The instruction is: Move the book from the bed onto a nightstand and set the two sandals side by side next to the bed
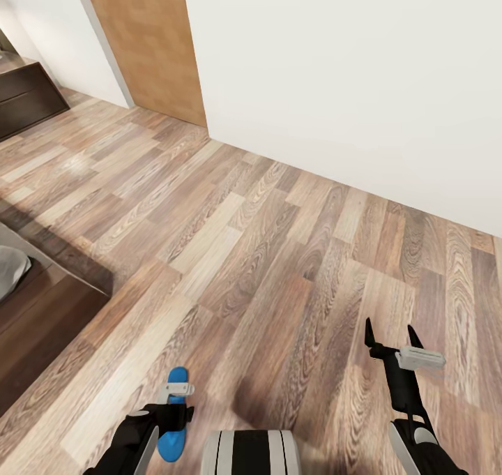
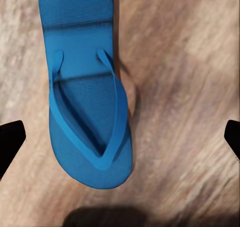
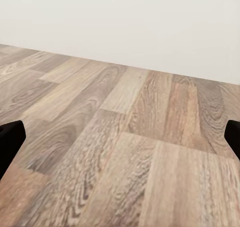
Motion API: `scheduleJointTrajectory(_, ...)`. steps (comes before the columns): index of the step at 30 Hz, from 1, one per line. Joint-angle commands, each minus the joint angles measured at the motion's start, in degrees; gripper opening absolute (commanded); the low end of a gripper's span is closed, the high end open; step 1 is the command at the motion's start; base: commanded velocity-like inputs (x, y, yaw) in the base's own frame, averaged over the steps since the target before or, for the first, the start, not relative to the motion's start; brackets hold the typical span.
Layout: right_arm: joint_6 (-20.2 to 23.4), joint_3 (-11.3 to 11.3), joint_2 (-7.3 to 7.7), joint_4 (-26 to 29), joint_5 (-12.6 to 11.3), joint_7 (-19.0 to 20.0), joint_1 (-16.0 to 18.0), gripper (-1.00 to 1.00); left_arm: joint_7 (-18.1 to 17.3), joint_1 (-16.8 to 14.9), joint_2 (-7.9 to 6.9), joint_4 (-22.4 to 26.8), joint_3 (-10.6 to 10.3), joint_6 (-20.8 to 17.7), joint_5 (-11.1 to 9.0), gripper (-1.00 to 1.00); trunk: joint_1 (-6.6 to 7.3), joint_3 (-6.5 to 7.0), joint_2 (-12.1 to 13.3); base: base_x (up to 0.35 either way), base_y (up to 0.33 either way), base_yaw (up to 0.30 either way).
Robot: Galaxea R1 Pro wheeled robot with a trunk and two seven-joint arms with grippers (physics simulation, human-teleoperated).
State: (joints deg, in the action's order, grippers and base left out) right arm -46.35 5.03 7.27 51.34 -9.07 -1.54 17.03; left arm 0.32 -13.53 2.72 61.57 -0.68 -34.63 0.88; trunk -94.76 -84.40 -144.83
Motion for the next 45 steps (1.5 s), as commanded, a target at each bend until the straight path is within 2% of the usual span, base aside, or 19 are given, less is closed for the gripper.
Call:
scheduleJointTrajectory(1, -0.1, -0.1, 0.03, 0.0, -0.1, -0.2, 0.0, 1.0, 0.0, 0.0, 0.0, 0.1, 0.0, -0.3, 0.1, 1.0, 0.0, -0.04, 0.0, 0.076, 0.0, 0.0)
scheduleJointTrajectory(15, -0.1, -0.1, 0.03, 0.0, -0.1, -0.2, 0.0, 1.0, 0.0, 0.0, 0.0, 0.1, 0.0, -0.3, 0.1, 1.0, 0.0, -0.04, 0.0, 0.016, 0.0, 0.0)
scheduleJointTrajectory(24, -0.1, -0.1, 0.03, 0.0, -0.1, -0.1, 0.0, 1.0, 0.0, 0.0, 0.0, 0.1, 0.0, -0.3, 0.1, 1.0, -0.24, -2.03, -0.1, 0.0, 0.0, 0.0)
scheduleJointTrajectory(34, -0.1, -0.1, 0.03, 0.0, -0.1, -0.1, 0.0, 1.0, 0.1, 0.0, -0.04, 0.2, 0.0, 0.0, 0.1, 1.0, -0.24, -2.03, -0.1, 0.0, 0.0, 0.0)
scheduleJointTrajectory(40, -0.1, -0.2, 0.03, -0.1, -0.1, -0.2, 0.0, 1.0, 0.2, 0.0, -0.08, 0.2, 0.1, 2.4, 0.1, 1.0, -0.24, -2.03, -0.1, 0.0, 0.0, 0.0)
scheduleJointTrajectory(45, -0.1, -0.3, 0.03, -0.1, -0.1, -0.2, 0.0, 1.0, 0.2, 0.0, -0.15, 0.2, 0.1, 2.9, 0.1, 1.0, -0.24, -2.03, -0.1, 0.0, 0.0, 0.0)
